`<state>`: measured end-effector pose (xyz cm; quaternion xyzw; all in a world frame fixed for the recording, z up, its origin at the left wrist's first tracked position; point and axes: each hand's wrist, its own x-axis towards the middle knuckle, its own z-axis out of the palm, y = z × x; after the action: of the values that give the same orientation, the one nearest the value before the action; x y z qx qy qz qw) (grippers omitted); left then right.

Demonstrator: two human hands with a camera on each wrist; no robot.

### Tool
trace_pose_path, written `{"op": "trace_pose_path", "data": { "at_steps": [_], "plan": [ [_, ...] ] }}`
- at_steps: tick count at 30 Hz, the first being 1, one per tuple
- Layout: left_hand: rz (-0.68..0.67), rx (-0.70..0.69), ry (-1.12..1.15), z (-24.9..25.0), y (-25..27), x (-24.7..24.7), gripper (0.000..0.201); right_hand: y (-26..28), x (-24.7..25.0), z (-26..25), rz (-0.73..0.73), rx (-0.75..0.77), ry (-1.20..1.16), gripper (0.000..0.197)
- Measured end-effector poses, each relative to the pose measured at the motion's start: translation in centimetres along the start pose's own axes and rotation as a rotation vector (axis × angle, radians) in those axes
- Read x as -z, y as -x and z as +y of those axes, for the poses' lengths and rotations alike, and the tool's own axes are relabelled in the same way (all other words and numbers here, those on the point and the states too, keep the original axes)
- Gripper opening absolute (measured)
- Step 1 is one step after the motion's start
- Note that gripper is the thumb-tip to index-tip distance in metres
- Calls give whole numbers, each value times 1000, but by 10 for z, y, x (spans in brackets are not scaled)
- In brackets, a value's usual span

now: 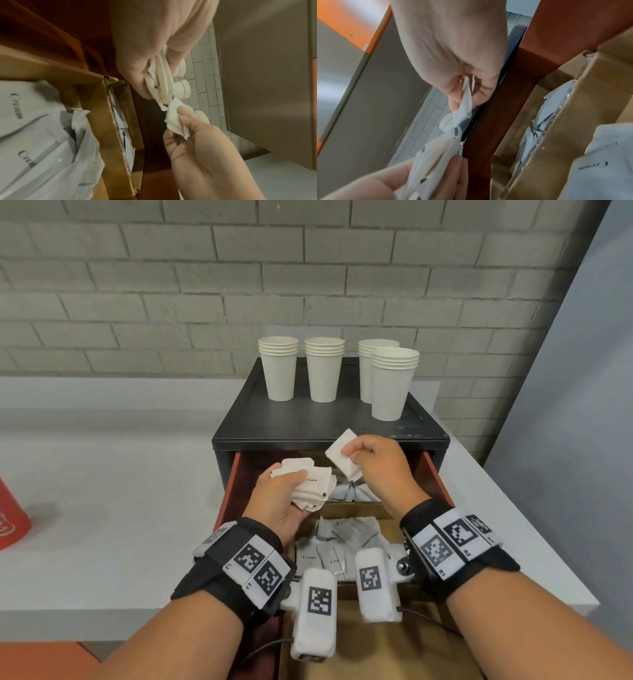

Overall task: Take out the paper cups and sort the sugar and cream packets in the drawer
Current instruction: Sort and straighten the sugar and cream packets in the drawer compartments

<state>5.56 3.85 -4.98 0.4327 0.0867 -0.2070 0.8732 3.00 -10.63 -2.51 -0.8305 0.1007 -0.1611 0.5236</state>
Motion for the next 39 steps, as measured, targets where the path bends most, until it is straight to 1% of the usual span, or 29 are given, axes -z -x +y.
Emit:
{"op": "trace_pose_path", "data": {
  "at_steps": [1,2,4,5,6,7,9,10,11,12,14,16,19,21,22,24,25,29,31,32,34,36,37,39],
  "plan": [
    [-3,-5,1,0,1,-1,27,2,-2,-3,-65,17,99,22],
    [-9,-12,-5,-1,2,-3,22,5,-6,-7,-146,61,210,22],
    [-44,-15,1,-2,6,-5,20,10,-14,-9,-282,158,367,32],
    [-64,-9,4,-1,9,-7,16,12,-16,-11,-309,167,403,32],
    [-87,2,8,0,12,-7,13,14,-17,-12,-305,163,413,30],
    [-112,10,15,1,14,-8,15,14,-17,-12,-280,146,408,27],
    [-165,13,16,2,16,-8,28,13,-15,-11,-204,94,364,29],
    [-173,11,14,1,15,-7,37,11,-13,-9,-169,67,316,30],
    [-170,11,18,1,13,-8,48,10,-11,-8,-150,29,234,29],
    [-157,11,19,0,12,-8,53,9,-9,-7,-139,-9,140,26],
    [-152,2,-4,-1,13,-11,53,9,-6,-5,-135,-84,-8,18],
    [-161,-6,-29,-1,16,-13,50,7,-2,-4,-115,-117,-86,8],
    [-133,4,-11,0,15,-12,52,2,5,-2,-16,-112,-131,13],
    [-103,0,21,2,15,-11,44,0,11,-2,49,-107,-135,10],
    [-88,-1,33,2,16,-11,39,0,13,-2,52,-102,-122,14],
    [-61,3,51,3,19,-12,29,1,15,-2,-2,-64,-43,26],
    [-53,7,64,4,20,-12,26,2,14,-3,-35,-40,28,27],
    [-69,39,116,3,23,-12,23,4,2,-8,-151,77,394,28],
    [-67,59,140,2,20,-11,22,7,-5,-11,-211,130,495,21],
    [-60,68,143,1,18,-10,23,10,-8,-13,-244,144,517,23],
    [-53,77,130,1,14,-7,28,13,-13,-13,-288,160,576,39],
    [-53,76,124,0,13,-6,28,15,-15,-12,-276,151,626,50],
    [-54,73,132,0,13,-7,28,15,-15,-11,-253,149,642,51],
    [-47,60,153,0,11,-6,29,13,-12,-11,-196,146,648,46]
  ]
}}
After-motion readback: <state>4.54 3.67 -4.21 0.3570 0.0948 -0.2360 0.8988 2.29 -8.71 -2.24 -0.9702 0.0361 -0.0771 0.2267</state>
